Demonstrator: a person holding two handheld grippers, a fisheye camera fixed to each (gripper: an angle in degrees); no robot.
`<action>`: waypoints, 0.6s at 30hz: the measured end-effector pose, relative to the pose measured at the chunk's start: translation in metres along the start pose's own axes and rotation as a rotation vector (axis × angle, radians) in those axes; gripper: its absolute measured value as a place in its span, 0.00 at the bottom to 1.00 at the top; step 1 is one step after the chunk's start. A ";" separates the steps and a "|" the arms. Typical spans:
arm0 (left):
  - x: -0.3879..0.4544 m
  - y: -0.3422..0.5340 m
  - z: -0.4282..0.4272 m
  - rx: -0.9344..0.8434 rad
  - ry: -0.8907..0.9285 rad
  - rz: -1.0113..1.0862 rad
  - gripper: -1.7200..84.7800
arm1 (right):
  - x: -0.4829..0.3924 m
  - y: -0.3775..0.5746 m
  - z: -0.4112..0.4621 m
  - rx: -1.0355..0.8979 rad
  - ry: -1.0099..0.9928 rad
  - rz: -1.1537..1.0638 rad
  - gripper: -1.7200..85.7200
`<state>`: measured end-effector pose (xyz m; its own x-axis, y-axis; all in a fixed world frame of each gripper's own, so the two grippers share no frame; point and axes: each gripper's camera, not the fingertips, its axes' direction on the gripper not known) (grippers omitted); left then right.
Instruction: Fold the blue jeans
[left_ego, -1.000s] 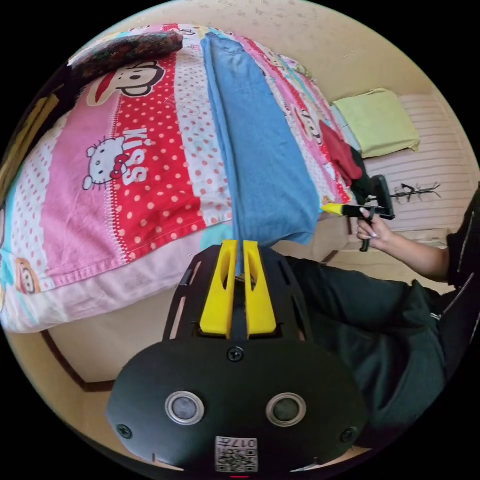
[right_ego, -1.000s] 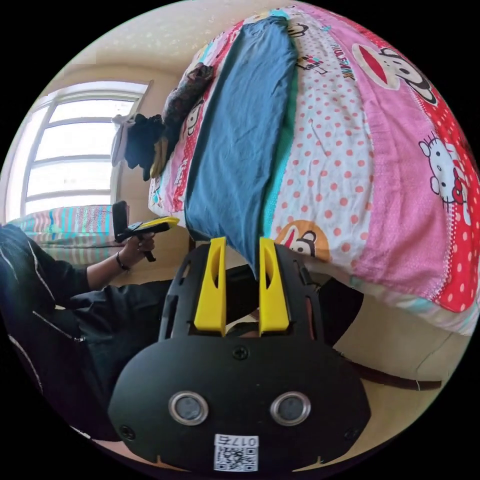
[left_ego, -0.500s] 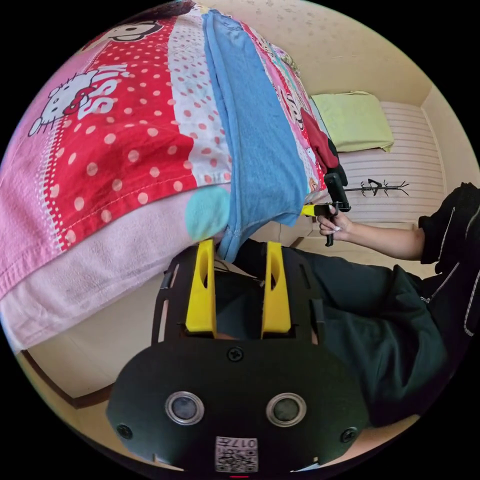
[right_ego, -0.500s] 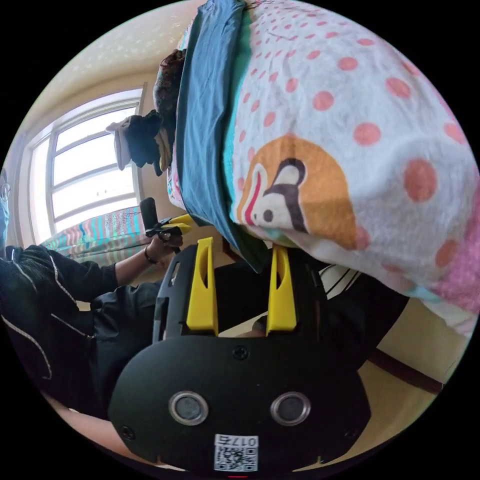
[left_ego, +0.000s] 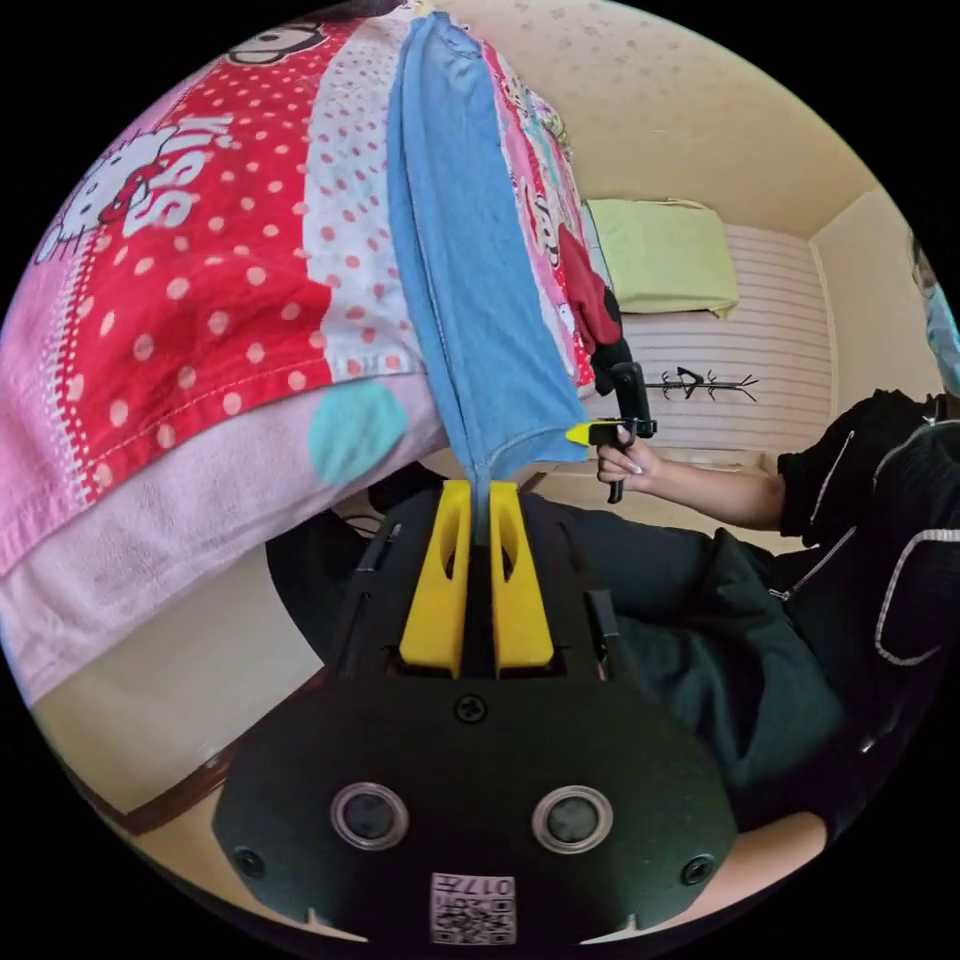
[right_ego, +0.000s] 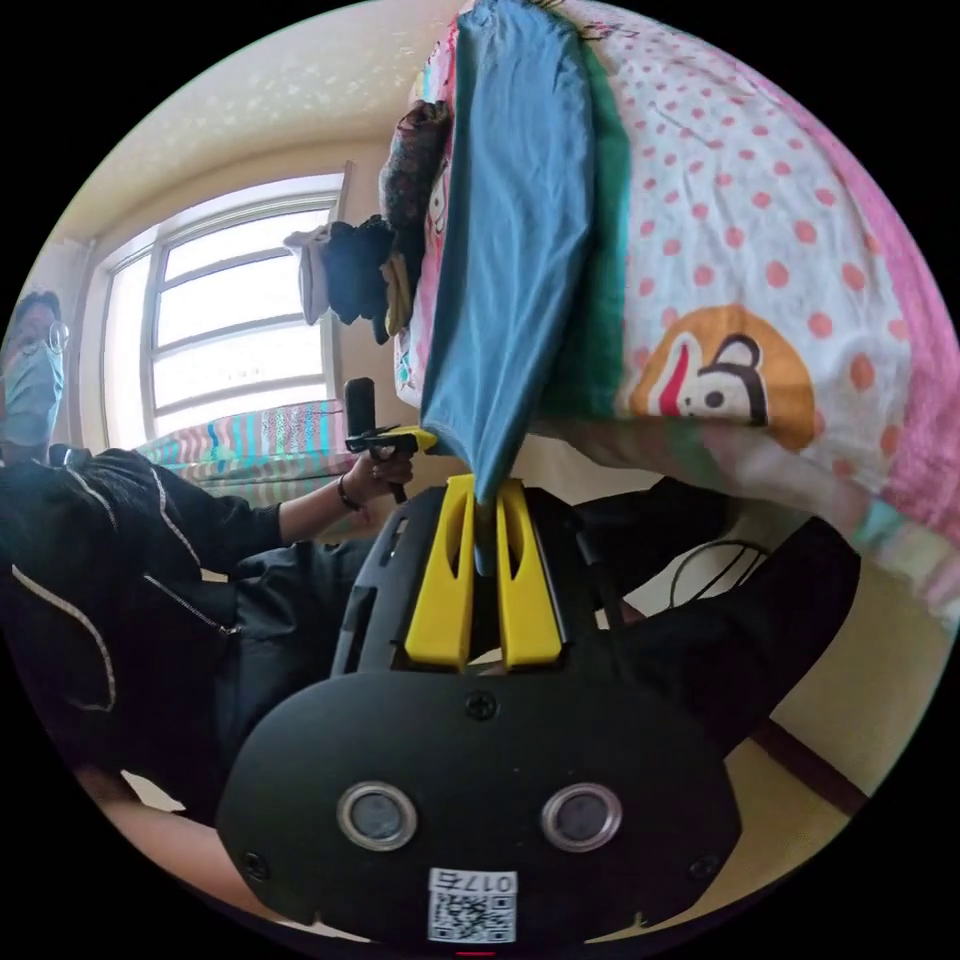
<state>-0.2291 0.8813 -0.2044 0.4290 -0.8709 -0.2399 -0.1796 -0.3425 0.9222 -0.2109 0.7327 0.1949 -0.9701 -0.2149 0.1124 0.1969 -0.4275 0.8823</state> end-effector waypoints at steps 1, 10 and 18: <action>0.012 -0.001 -0.010 0.022 0.020 0.020 0.06 | -0.018 0.001 -0.011 0.022 -0.023 -0.018 0.06; 0.155 -0.022 -0.091 0.088 -0.026 0.271 0.06 | -0.196 -0.012 -0.080 0.057 -0.010 -0.235 0.05; 0.260 -0.008 -0.121 0.070 -0.060 0.359 0.05 | -0.313 0.024 -0.108 0.099 -0.039 -0.240 0.05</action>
<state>-0.0087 0.7005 -0.2373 0.2754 -0.9583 0.0756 -0.3704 -0.0332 0.9283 0.1126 0.6951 0.1319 -0.9925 -0.0827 -0.0901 -0.0530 -0.3736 0.9261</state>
